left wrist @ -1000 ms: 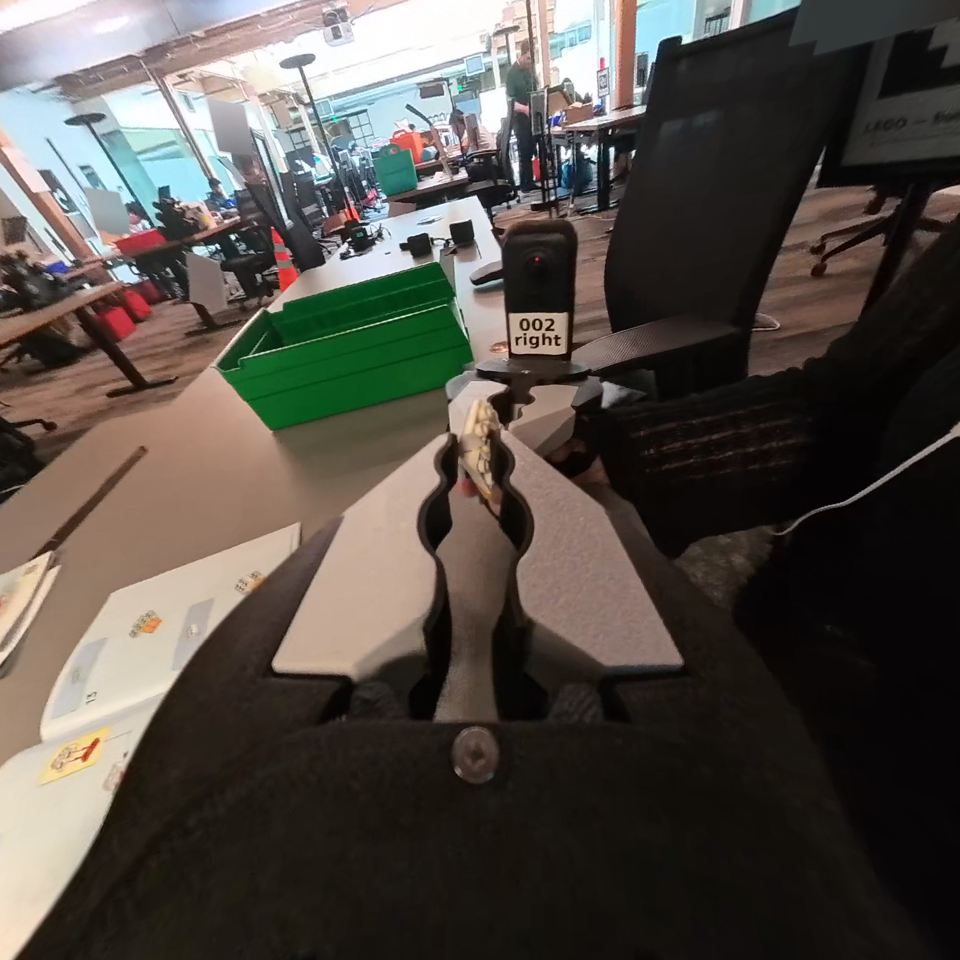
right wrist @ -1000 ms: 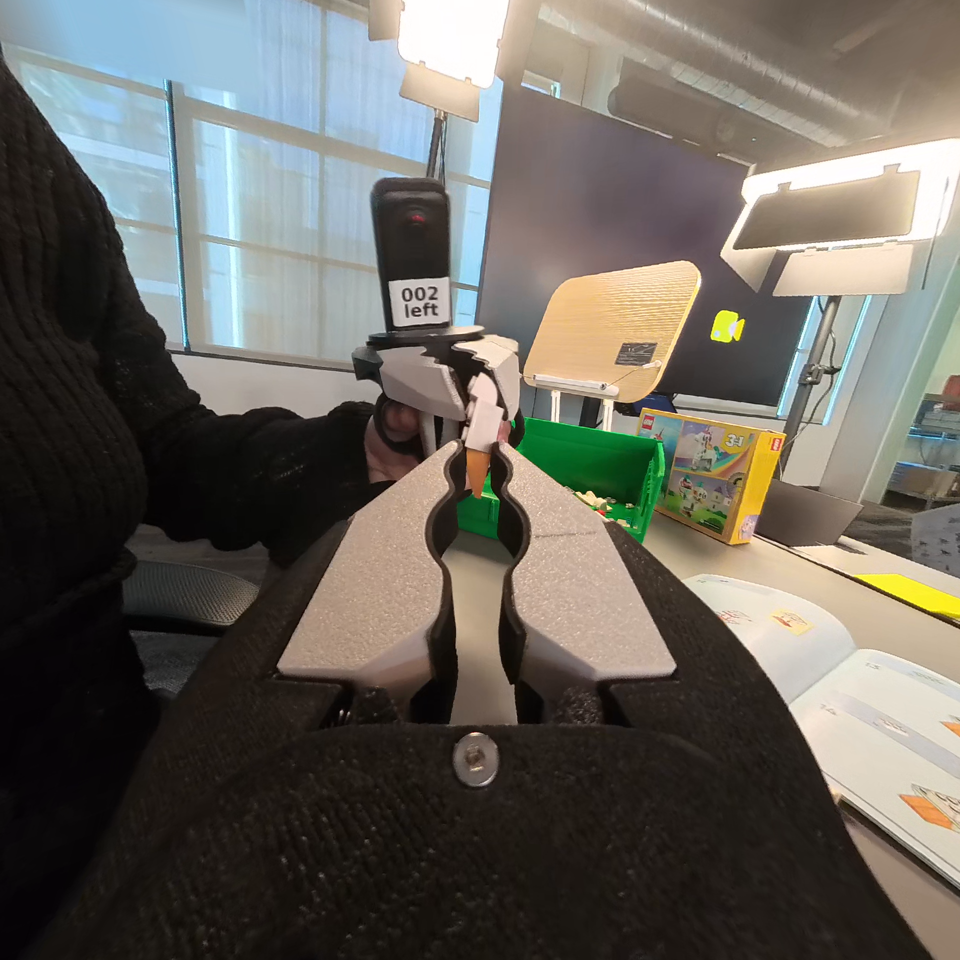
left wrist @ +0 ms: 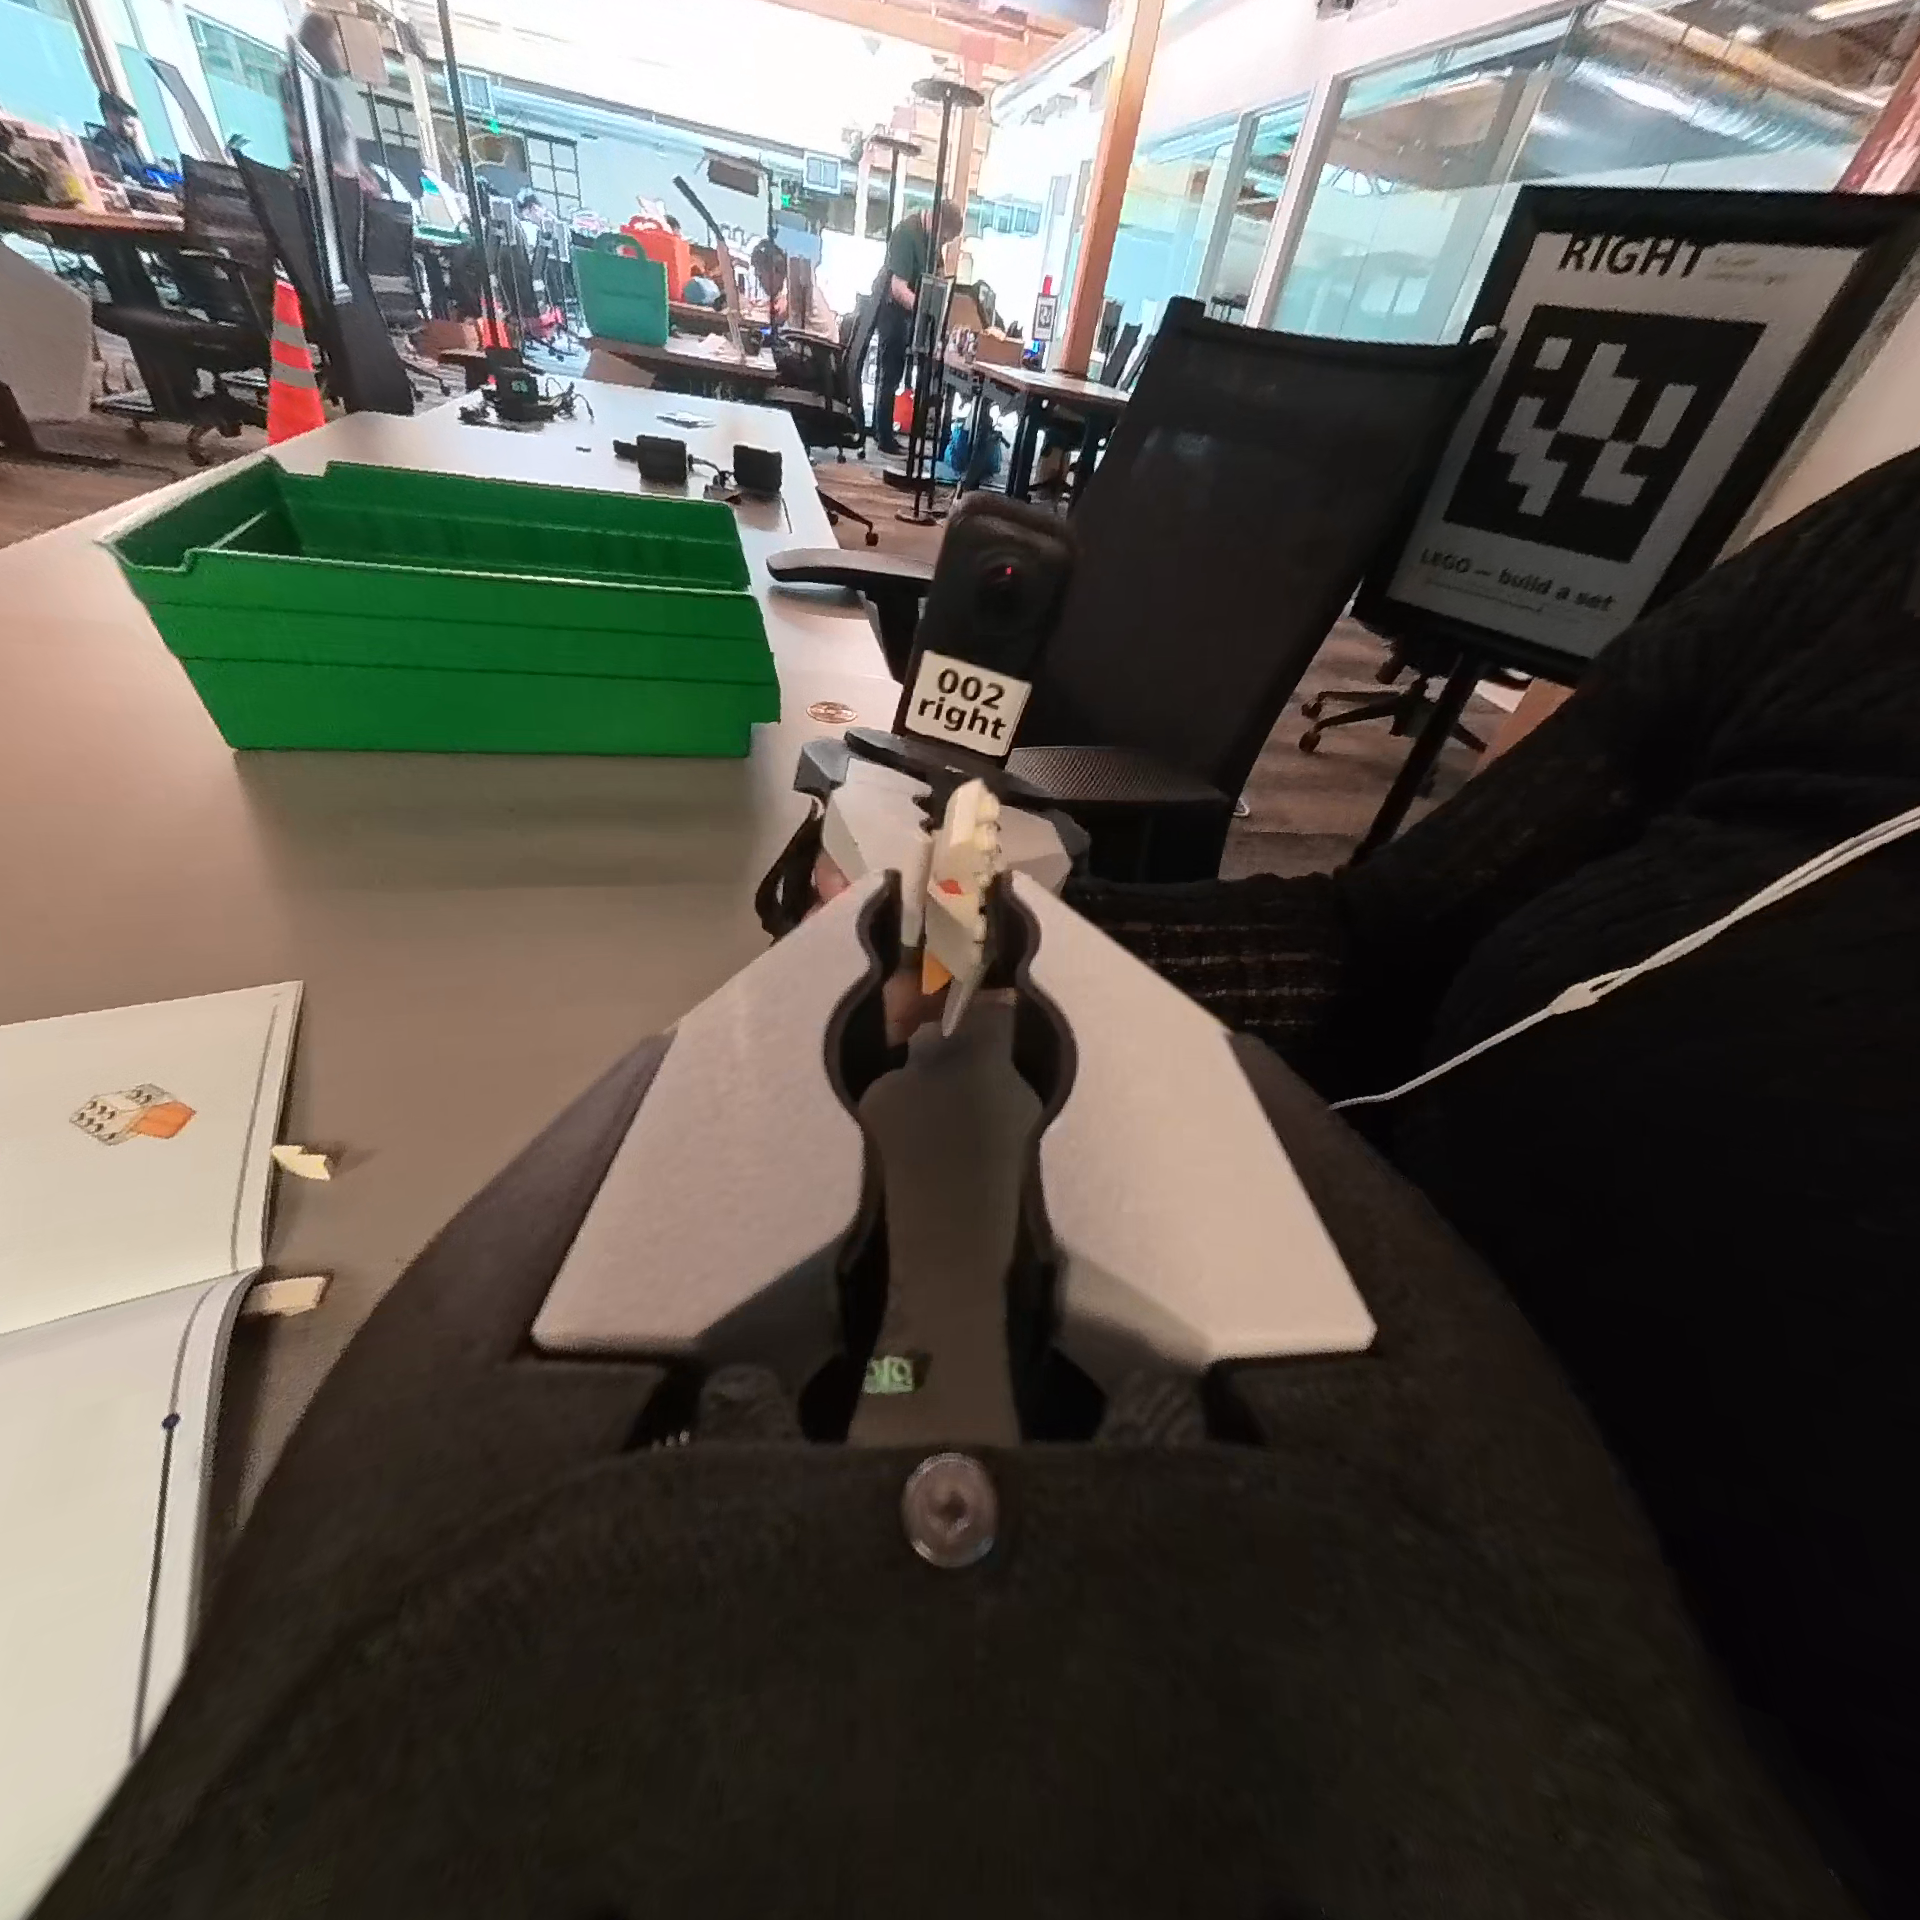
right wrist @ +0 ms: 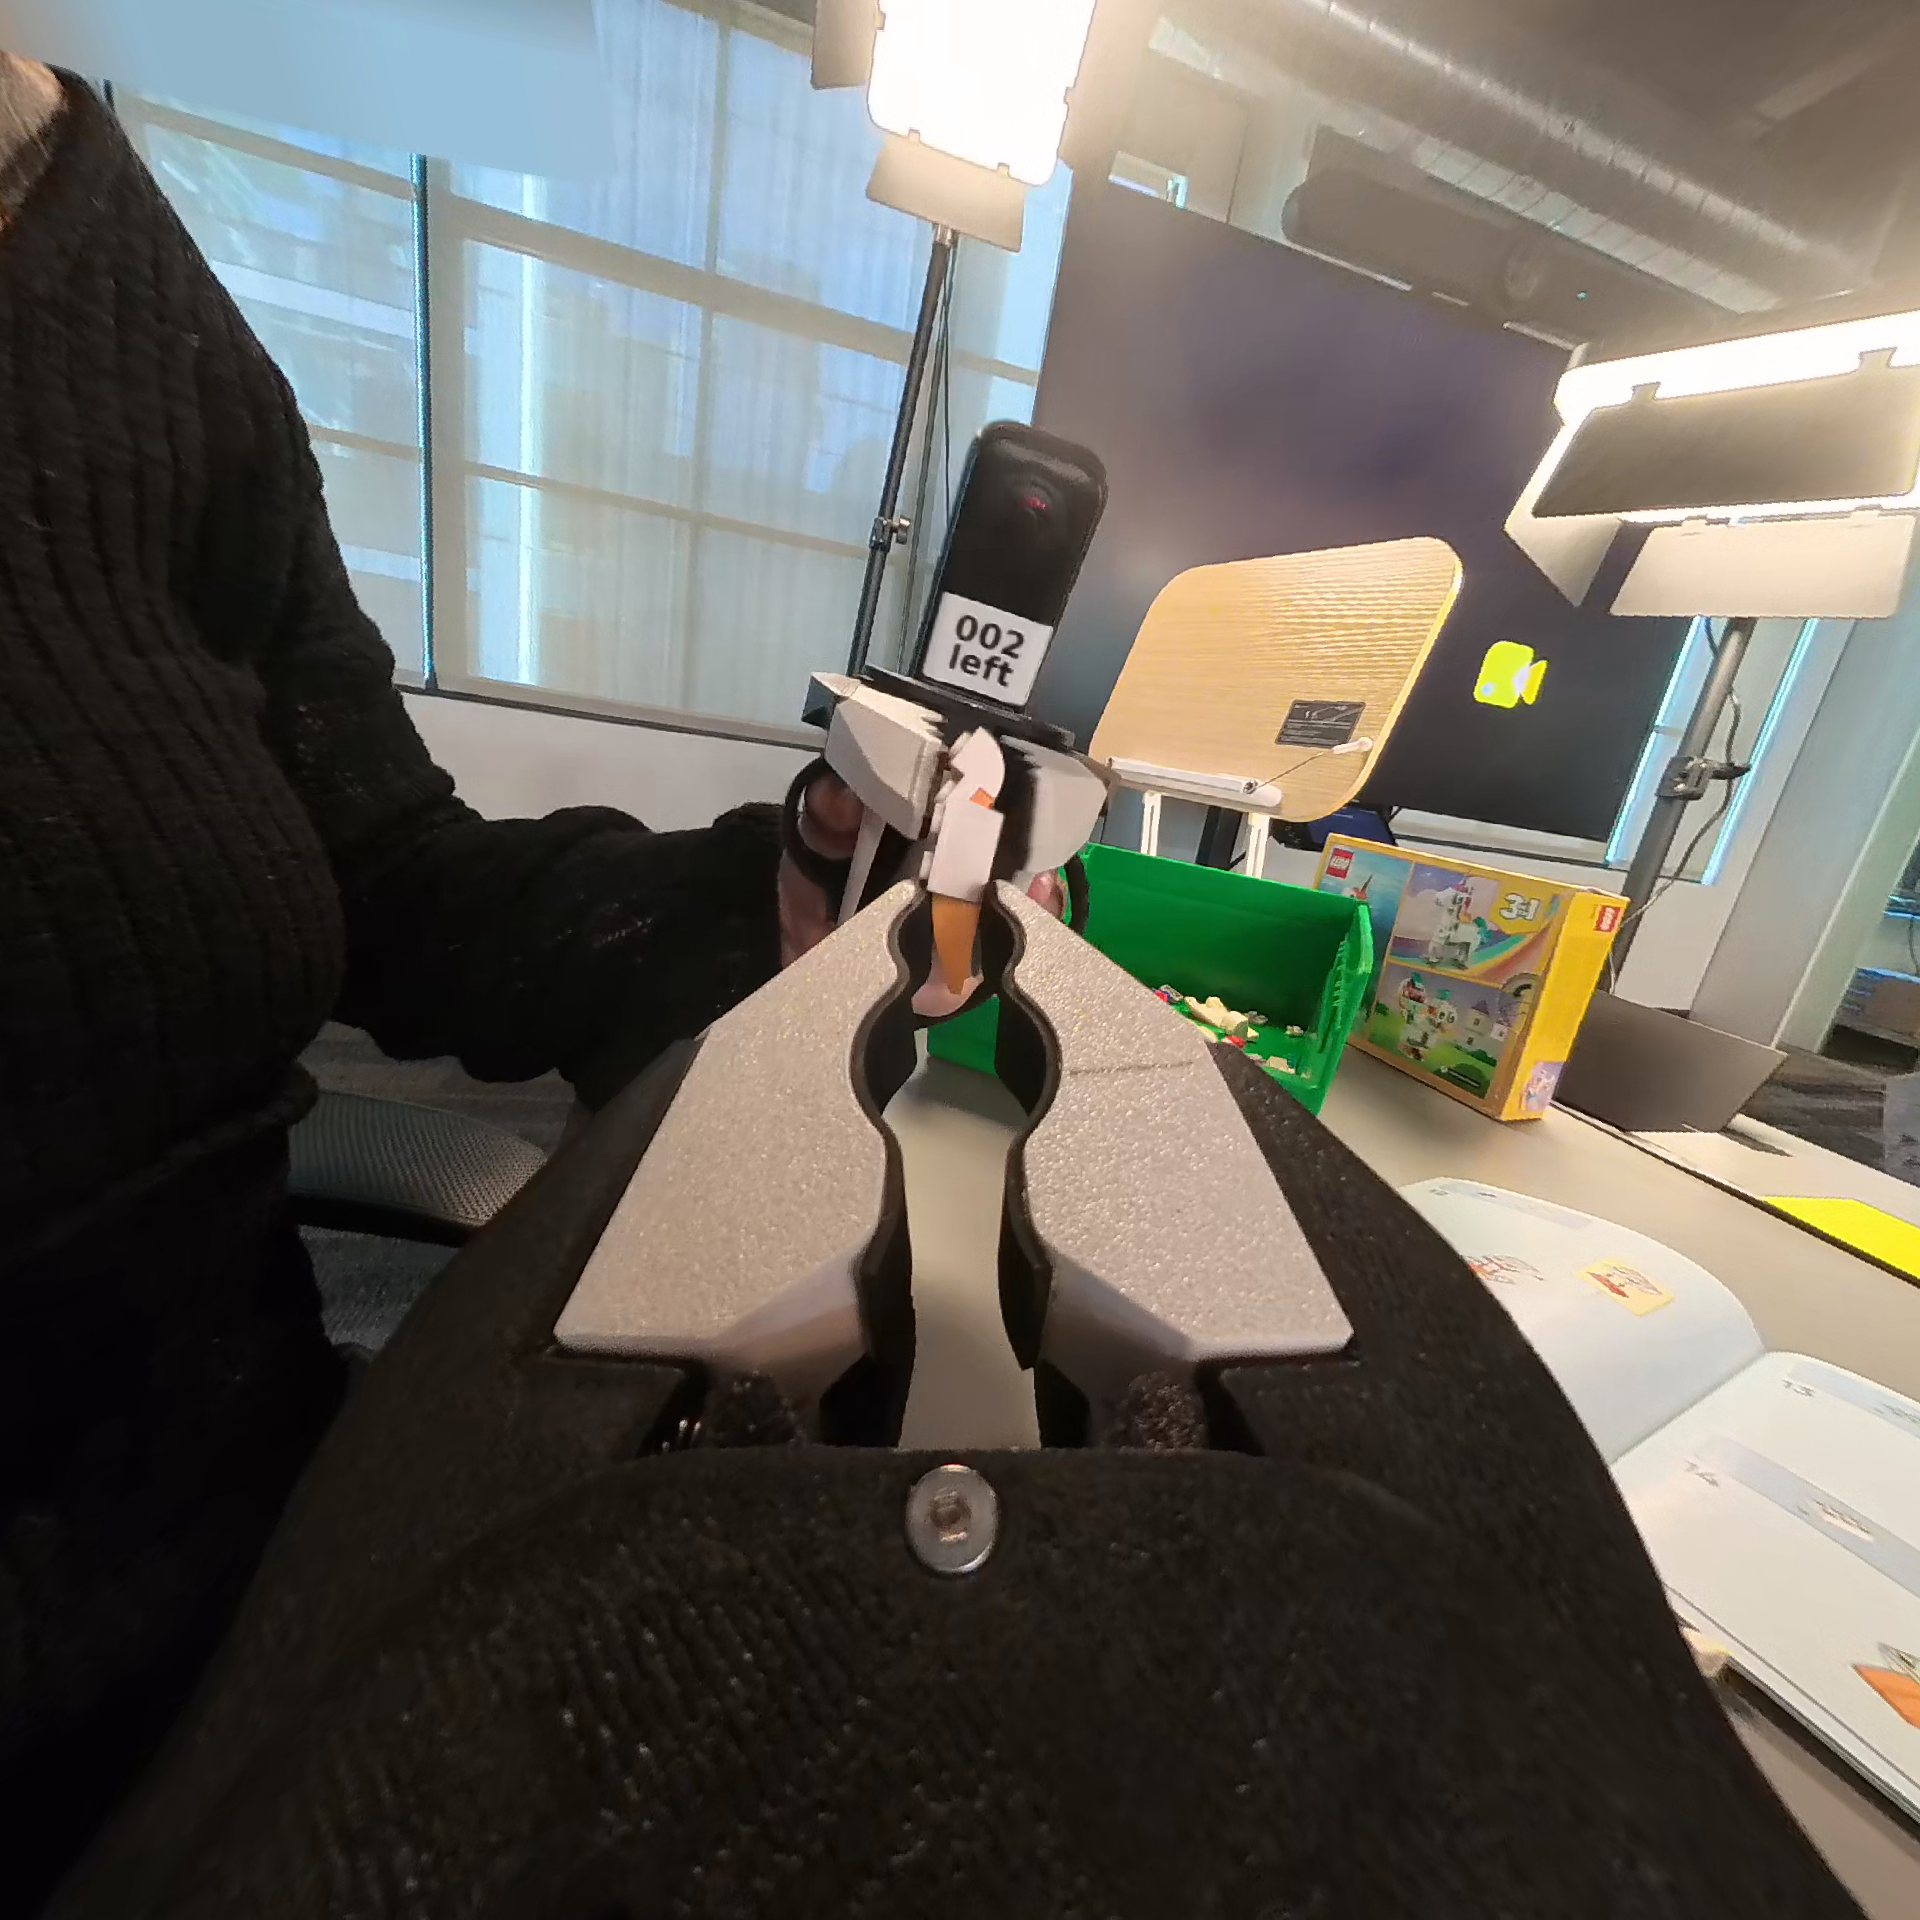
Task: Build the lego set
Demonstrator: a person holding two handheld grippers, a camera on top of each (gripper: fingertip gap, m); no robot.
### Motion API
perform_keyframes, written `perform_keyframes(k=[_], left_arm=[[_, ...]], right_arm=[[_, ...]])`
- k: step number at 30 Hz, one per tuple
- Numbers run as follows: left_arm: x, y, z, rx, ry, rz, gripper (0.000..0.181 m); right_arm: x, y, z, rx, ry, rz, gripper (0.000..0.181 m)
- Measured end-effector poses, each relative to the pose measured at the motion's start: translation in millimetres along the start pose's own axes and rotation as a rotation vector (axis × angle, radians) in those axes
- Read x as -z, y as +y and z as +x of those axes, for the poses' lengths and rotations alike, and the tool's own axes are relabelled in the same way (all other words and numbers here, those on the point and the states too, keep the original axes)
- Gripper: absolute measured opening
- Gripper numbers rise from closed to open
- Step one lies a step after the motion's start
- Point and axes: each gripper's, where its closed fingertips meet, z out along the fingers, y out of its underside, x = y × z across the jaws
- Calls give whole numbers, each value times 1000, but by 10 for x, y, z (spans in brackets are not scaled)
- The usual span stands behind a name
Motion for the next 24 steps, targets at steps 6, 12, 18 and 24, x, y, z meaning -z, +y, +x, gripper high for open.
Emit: perform_keyframes(k=[6, 12, 18, 24], left_arm=[[-8, 25, -11, -55, -32, -21, 12], [2, 52, -54, -57, -60, -53, 12], [3, 47, -74, -12, -50, -48, 15], [-18, 31, -88, -19, -61, -32, 17]], right_arm=[[5, 10, 29, -12, 13, -5, 7], [2, 39, 61, -40, 22, -17, 7], [12, 33, 104, -41, 42, -12, 7], [10, 39, 122, -51, 47, -10, 7]])
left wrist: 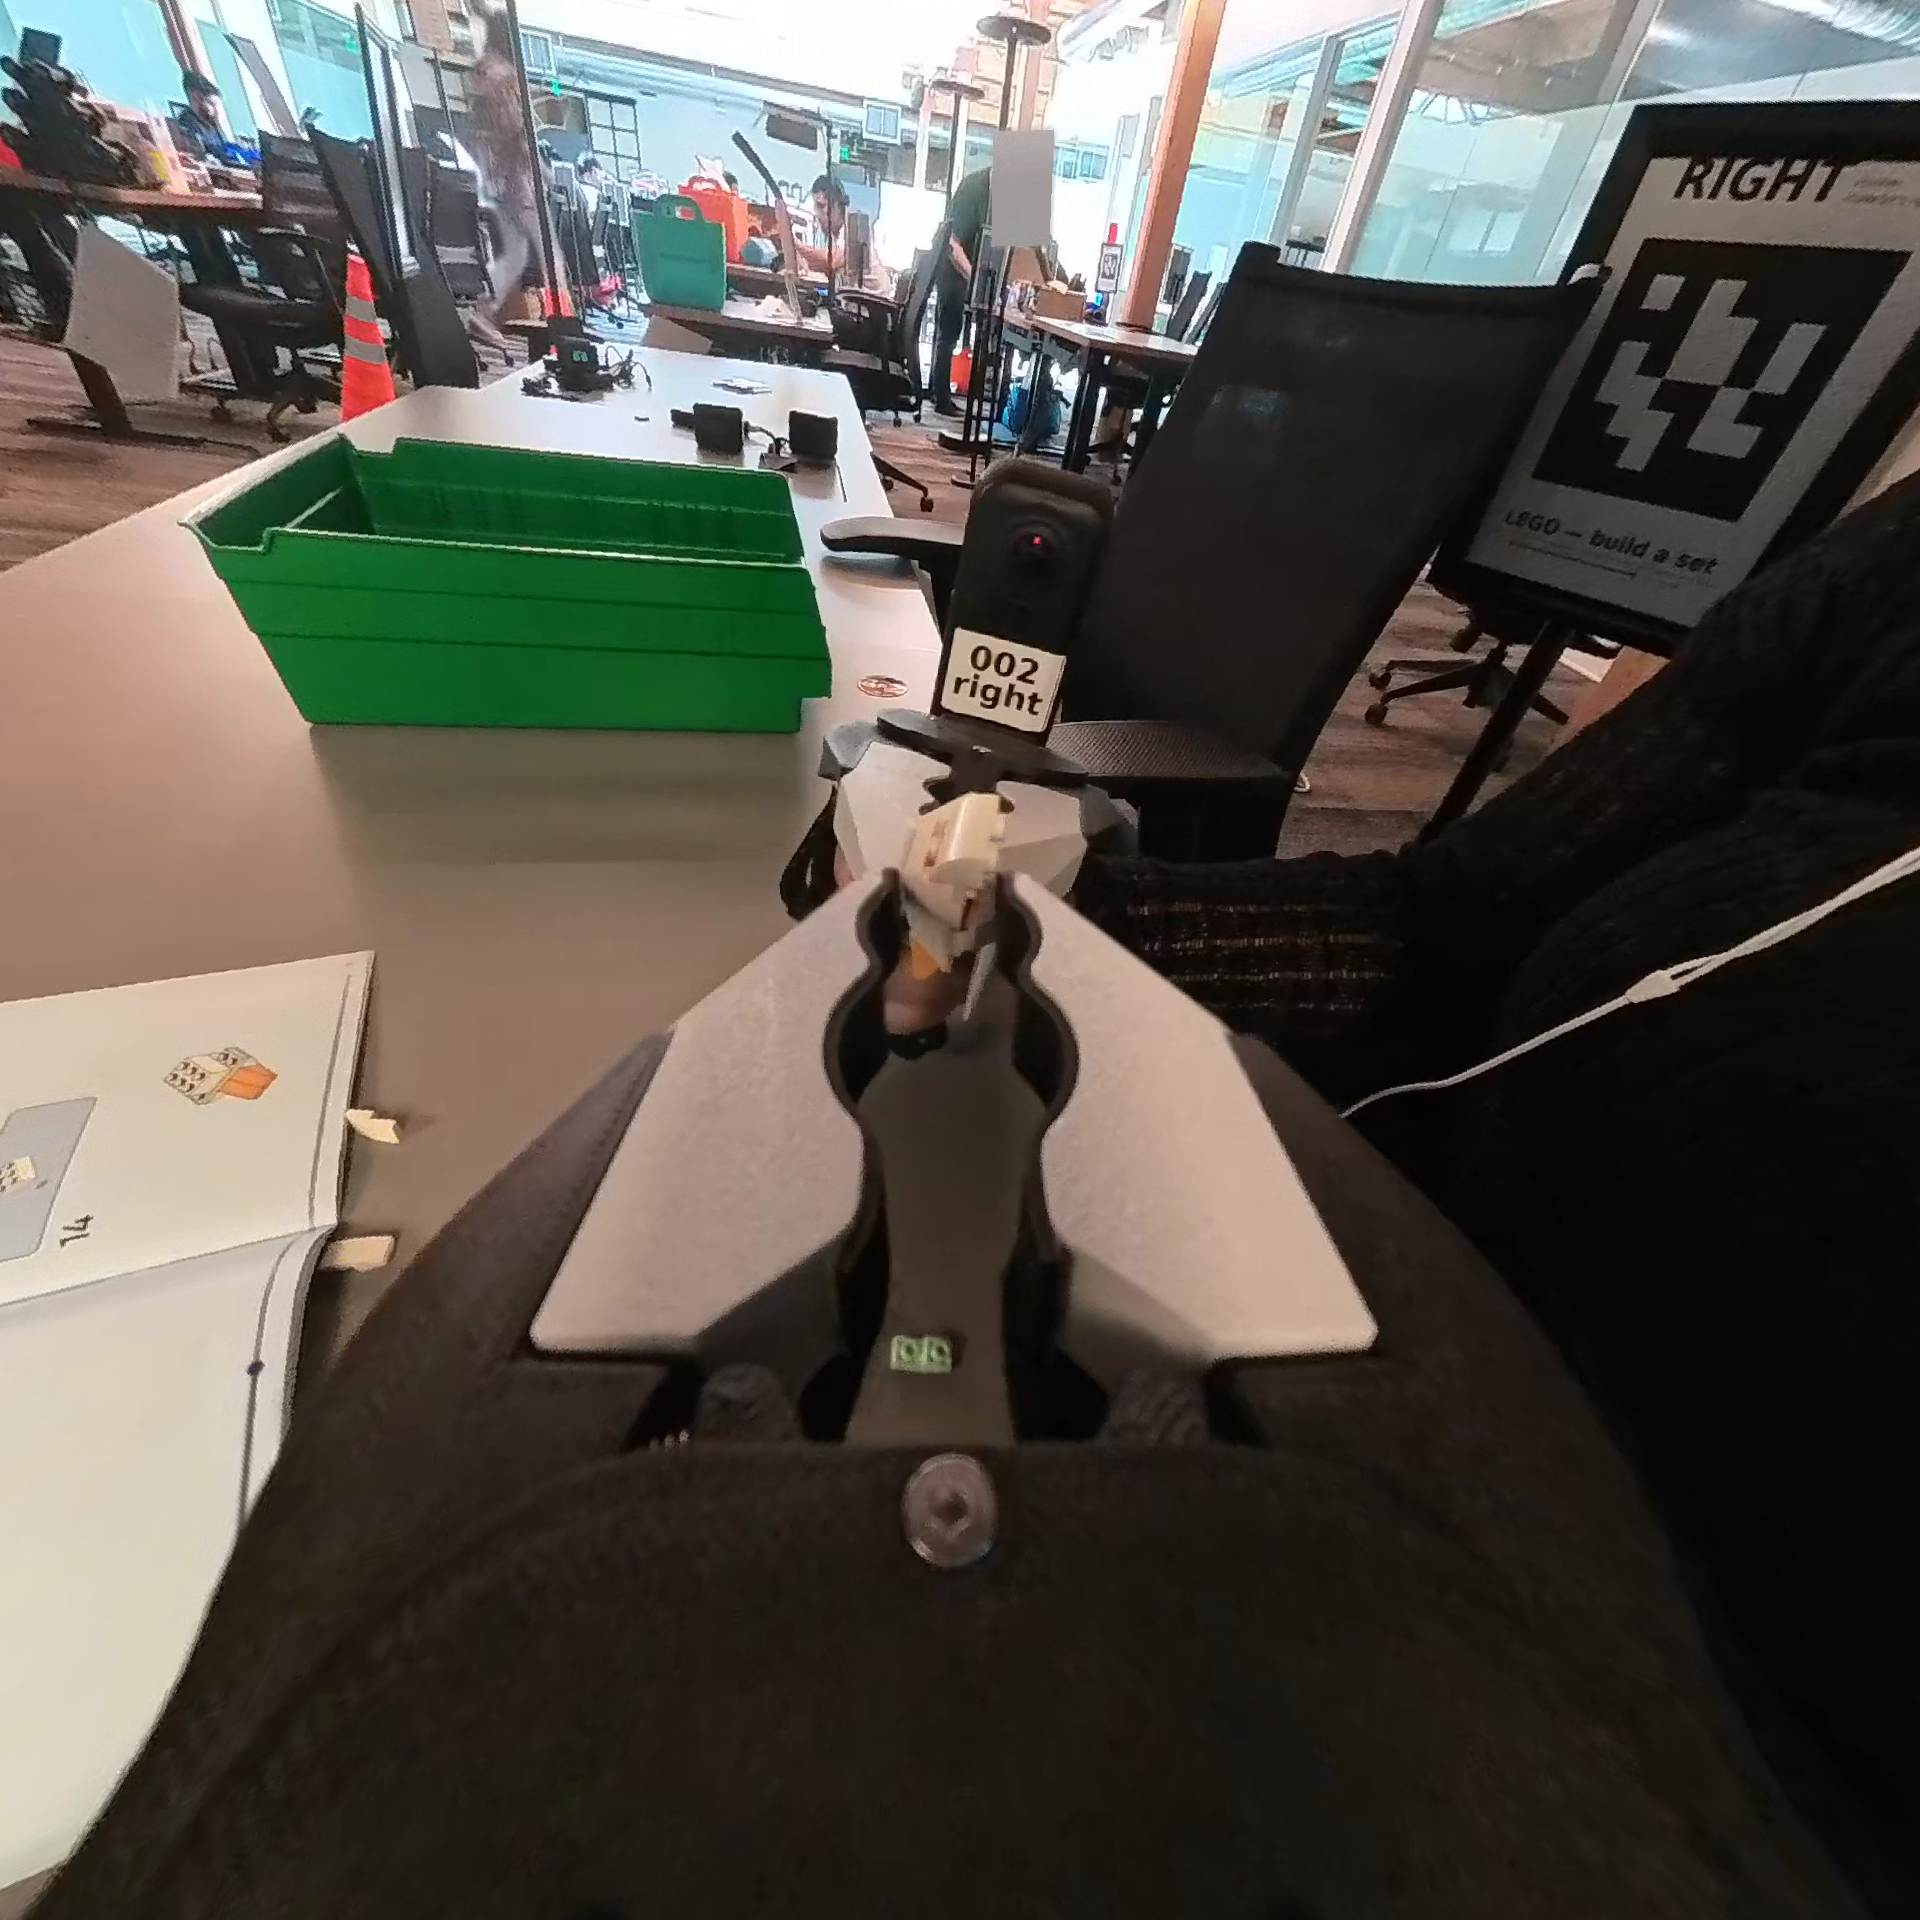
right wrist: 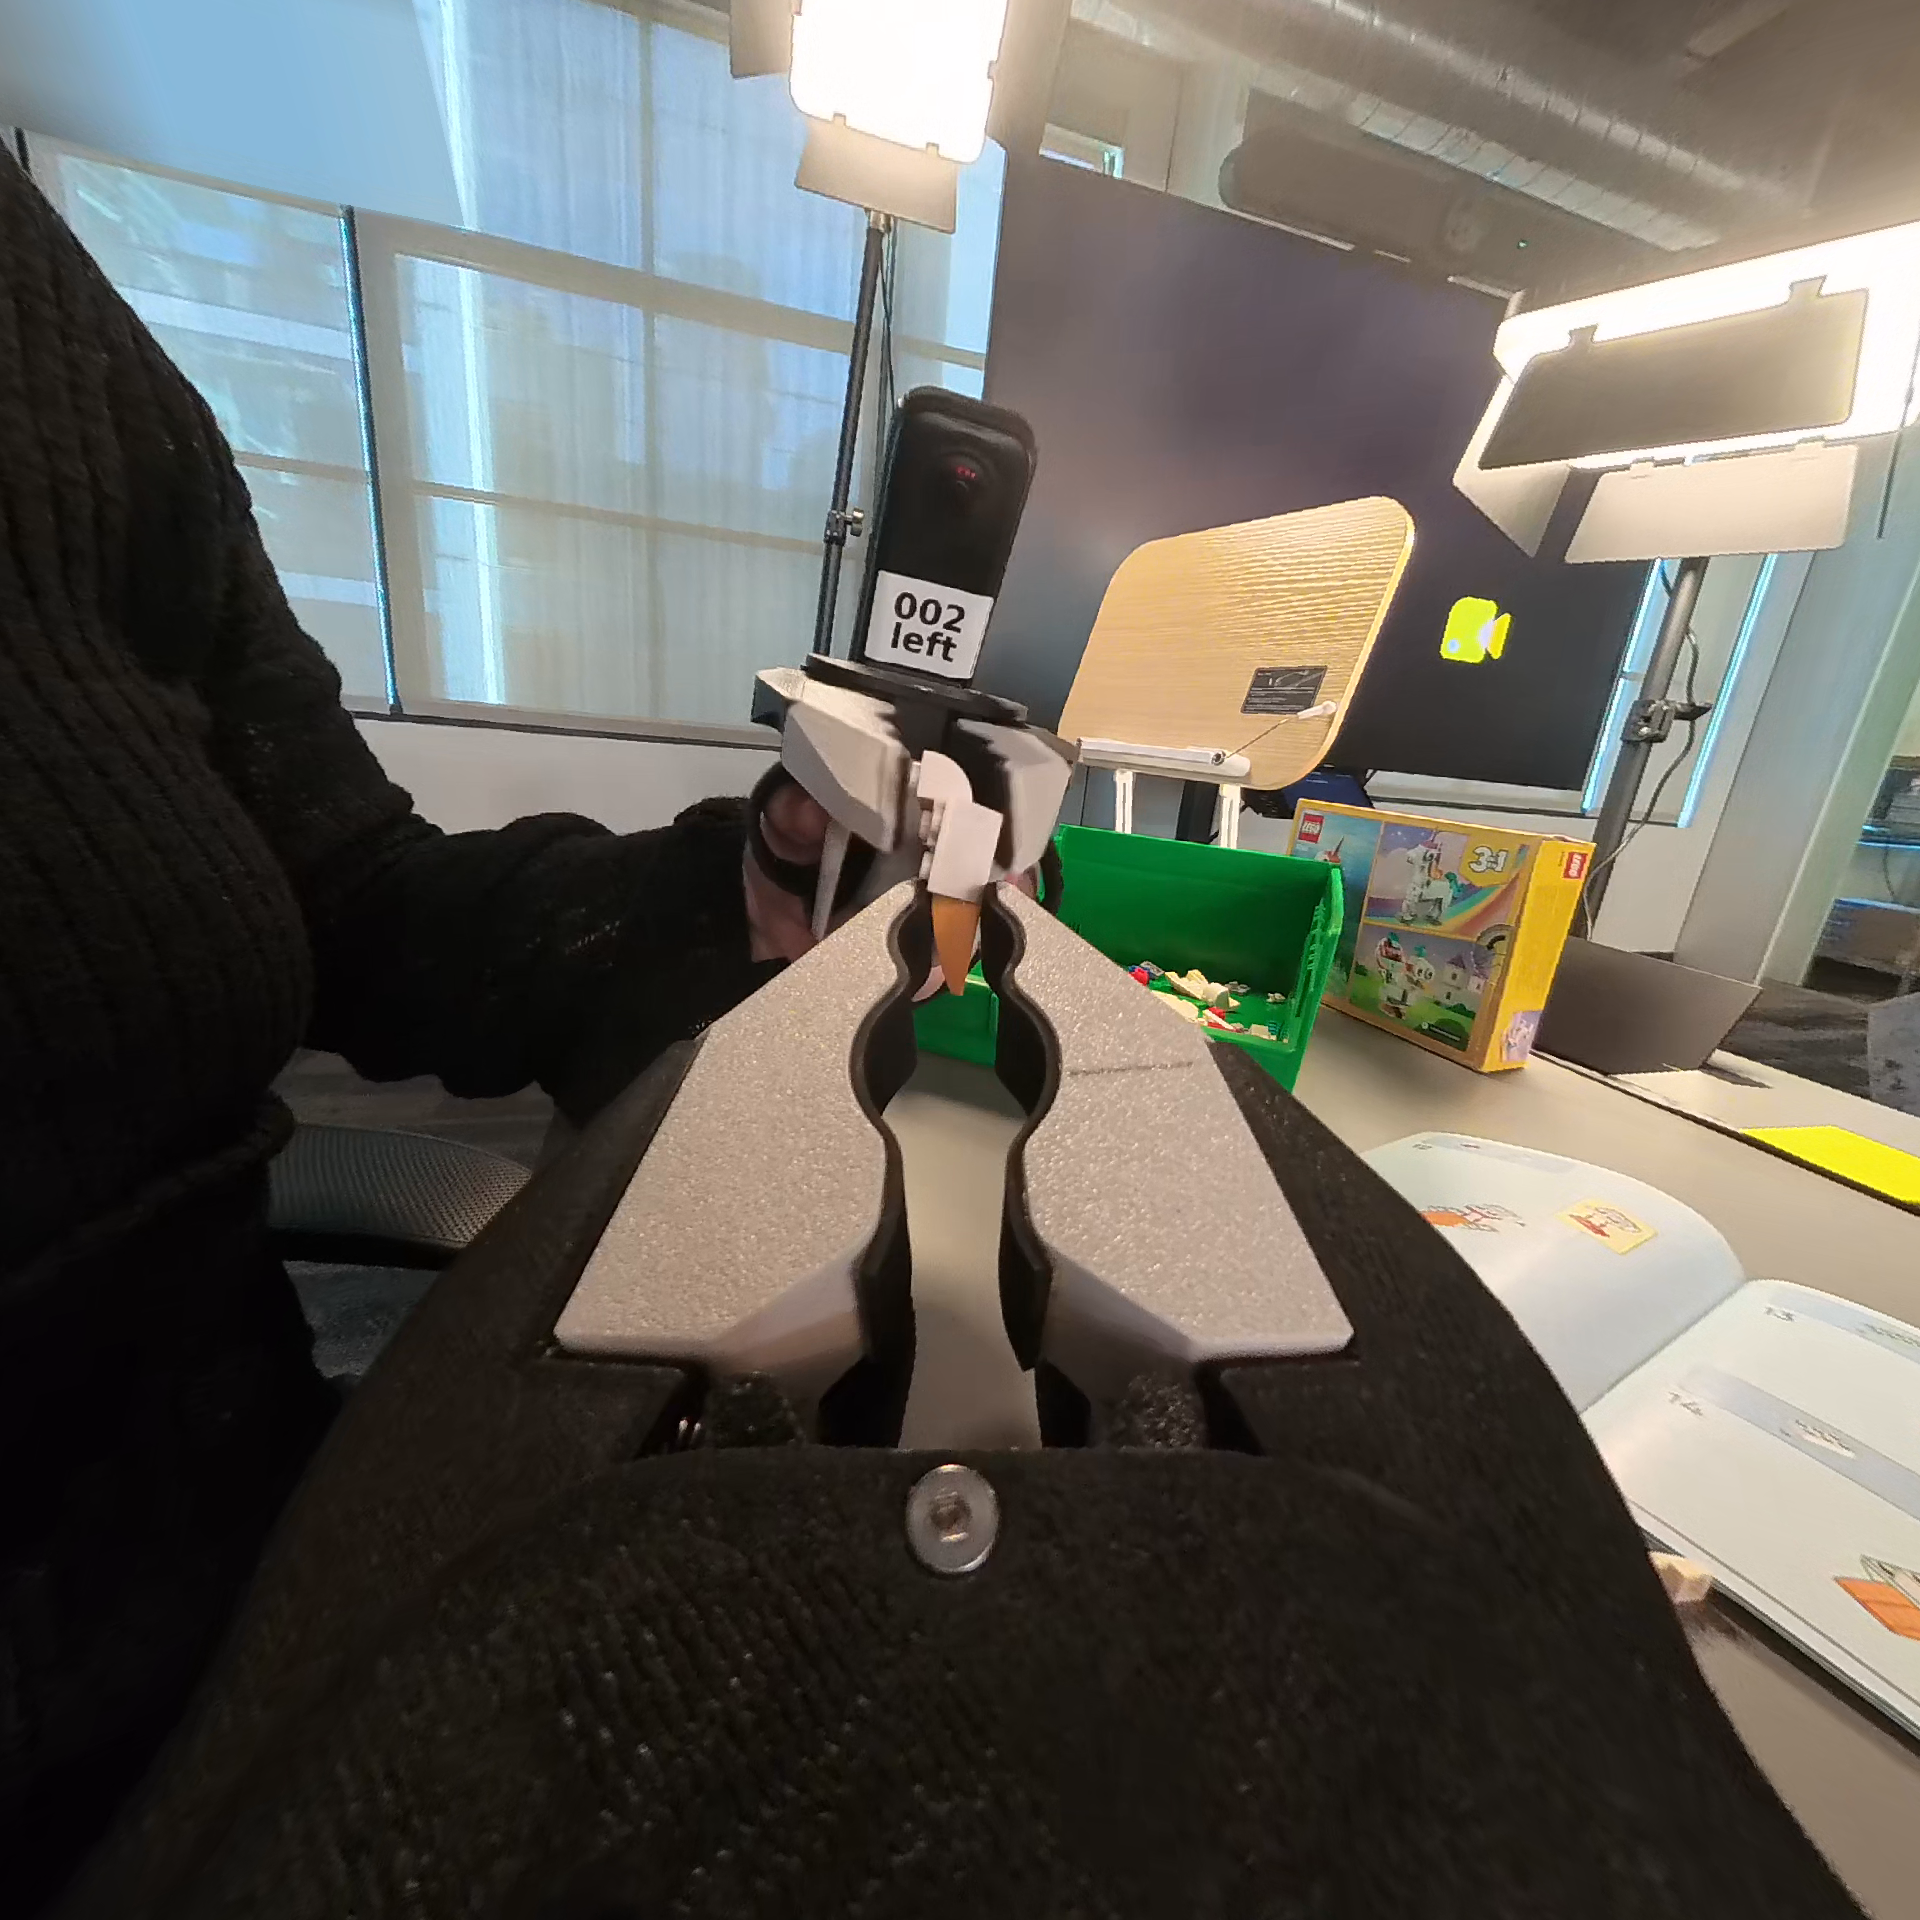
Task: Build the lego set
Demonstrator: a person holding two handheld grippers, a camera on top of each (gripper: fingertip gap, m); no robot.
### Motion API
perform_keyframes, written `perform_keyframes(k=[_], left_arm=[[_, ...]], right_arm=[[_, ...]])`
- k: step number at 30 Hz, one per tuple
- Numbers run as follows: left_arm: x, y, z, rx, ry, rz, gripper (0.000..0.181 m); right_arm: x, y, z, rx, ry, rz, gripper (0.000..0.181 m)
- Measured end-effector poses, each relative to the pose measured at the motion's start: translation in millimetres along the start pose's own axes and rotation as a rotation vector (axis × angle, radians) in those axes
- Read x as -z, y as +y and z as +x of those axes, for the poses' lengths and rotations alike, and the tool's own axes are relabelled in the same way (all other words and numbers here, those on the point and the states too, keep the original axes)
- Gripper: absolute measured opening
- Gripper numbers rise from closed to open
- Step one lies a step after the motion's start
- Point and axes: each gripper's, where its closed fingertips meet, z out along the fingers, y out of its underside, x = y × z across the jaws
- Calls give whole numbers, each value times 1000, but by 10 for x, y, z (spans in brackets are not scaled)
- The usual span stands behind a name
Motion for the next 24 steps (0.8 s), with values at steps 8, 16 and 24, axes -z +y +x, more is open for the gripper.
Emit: perform_keyframes(k=[8, 16, 24], left_arm=[[0, -41, 6, -18, 4, 19, 20], [6, -40, 22, -40, 13, 12, 12], [17, -27, 12, -103, -46, 1, 21]], right_arm=[[-11, 21, -23, -4, -14, -10, 7], [-14, 30, -48, 22, -12, -20, 7], [-21, 14, -69, 37, -15, -13, 7]])
